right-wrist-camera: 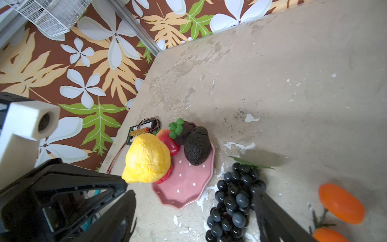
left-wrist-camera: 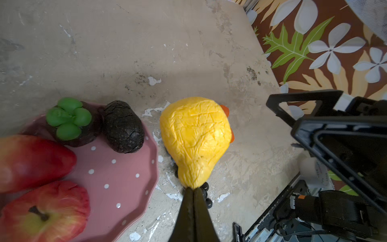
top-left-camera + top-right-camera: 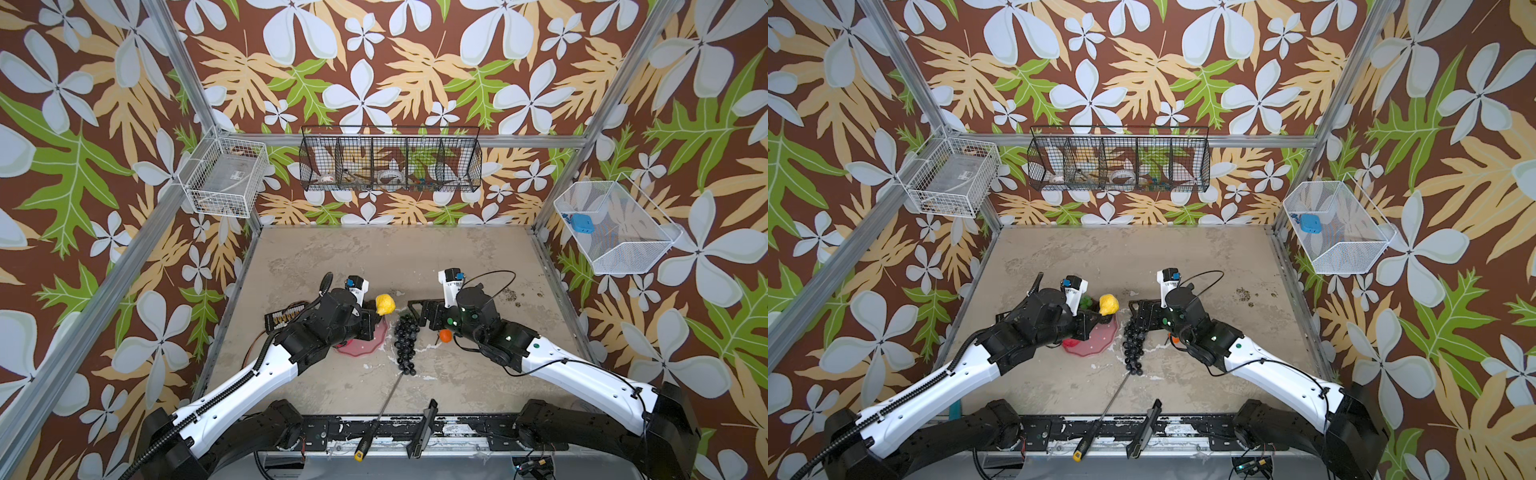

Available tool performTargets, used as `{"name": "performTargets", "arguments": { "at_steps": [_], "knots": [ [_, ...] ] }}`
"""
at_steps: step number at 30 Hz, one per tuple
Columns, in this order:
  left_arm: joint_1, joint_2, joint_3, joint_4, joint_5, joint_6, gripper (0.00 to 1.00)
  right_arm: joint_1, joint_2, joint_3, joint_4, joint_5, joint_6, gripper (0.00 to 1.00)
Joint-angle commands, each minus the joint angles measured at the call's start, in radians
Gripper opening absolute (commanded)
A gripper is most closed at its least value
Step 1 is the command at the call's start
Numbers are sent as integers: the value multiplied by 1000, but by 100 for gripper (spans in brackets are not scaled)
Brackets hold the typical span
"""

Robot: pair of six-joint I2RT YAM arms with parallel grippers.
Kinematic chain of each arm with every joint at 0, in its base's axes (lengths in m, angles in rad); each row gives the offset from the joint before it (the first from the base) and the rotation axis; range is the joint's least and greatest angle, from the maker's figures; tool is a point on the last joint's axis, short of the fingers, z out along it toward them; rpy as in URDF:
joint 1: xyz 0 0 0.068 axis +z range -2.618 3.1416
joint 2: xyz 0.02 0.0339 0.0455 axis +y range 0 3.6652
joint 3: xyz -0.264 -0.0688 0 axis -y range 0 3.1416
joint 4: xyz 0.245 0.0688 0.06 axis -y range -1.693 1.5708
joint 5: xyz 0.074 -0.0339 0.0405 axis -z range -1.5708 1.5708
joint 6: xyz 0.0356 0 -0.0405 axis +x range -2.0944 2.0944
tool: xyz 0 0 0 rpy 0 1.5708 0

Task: Arrange fruit in a fruit bowl
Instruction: Place the fruit in the fruit bowl.

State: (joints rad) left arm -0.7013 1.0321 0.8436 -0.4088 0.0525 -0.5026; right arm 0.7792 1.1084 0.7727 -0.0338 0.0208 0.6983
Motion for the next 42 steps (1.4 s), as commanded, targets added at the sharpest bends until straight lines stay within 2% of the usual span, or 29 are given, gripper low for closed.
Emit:
{"name": "performTargets", "arguments": {
  "at_steps": [1, 9, 17, 22, 30, 37, 42],
  "knots": [
    [0, 46, 83, -275, -81, 85, 0, -7, -40, -21, -50, 94, -73, 87],
    [0, 234, 285, -527, -69, 119, 0, -33, -172, -119, -62, 102, -95, 87],
    [0, 399, 430, -701, -91, 177, 0, -34, -224, -218, -15, 44, -75, 87],
    [2, 460, 436, -722, -153, 186, 0, -34, -246, -268, 3, 40, -76, 87],
    [8, 577, 484, -723, -141, 209, 0, -34, -260, -293, -3, 40, -102, 87],
    [8, 612, 480, -738, -111, 222, 0, -36, -267, -297, -2, 56, -127, 87],
    [8, 629, 482, -763, -190, 215, 0, -38, -265, -303, 6, 48, -126, 87]
  ]
}}
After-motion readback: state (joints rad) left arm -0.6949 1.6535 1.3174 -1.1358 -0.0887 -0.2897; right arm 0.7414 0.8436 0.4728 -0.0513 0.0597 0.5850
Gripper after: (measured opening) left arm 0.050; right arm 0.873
